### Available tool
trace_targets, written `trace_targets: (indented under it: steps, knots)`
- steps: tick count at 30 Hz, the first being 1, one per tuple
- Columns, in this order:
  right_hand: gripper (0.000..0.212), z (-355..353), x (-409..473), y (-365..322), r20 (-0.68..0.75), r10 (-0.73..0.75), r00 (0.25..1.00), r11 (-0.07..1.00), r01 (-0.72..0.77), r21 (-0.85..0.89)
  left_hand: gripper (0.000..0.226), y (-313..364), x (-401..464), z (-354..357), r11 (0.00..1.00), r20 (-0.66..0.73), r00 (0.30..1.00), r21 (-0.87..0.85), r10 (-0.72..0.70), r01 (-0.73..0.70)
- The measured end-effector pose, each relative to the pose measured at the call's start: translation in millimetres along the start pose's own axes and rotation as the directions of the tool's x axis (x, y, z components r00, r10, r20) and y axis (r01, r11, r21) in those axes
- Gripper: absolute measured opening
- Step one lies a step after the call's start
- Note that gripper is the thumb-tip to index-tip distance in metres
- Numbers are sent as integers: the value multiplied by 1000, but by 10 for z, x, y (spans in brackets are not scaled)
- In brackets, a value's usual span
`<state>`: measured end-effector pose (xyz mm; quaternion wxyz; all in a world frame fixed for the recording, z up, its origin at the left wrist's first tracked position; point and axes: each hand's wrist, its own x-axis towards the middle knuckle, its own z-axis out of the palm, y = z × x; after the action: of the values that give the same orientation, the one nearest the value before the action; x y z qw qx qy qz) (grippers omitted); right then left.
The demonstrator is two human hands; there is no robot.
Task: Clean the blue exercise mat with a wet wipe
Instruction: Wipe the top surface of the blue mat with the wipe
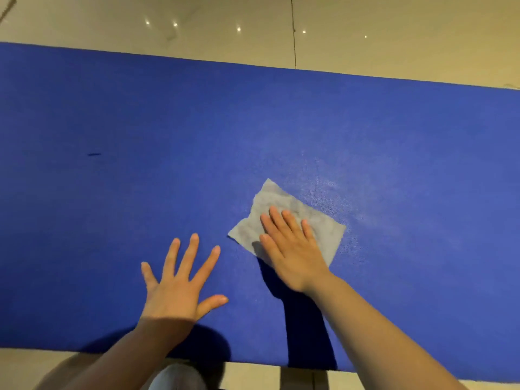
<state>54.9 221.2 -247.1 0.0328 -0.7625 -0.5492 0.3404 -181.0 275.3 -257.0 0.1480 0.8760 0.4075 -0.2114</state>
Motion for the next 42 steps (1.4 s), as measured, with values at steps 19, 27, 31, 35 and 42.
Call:
trace_targets:
  steps: [19,27,31,35,42]
  knots:
    - [81,-288,624,191,-84,-77,993,989,65,-133,86,151,1175,-585,954,-308,925,-264,-222,141]
    - [62,-1194,1255,980,-129,127,984,970,-150,-189,77,-8,1371,-503,991,-409,906,-117,-108,65]
    - [63,-1510,1467,1421,-286,341,896,927,-371,-59,67,5,1411,-489,997,-581,811,-67,-66,34]
    - [59,-1507,1859,1076,-387,510,768,849,-523,80,65,-16,1420,-475,999,-578,815,-29,-44,33]
    - [60,-1042,2381,-310,-246,49,968,984,-89,-154,66,-8,1421,-518,996,-524,848,-66,-83,56]
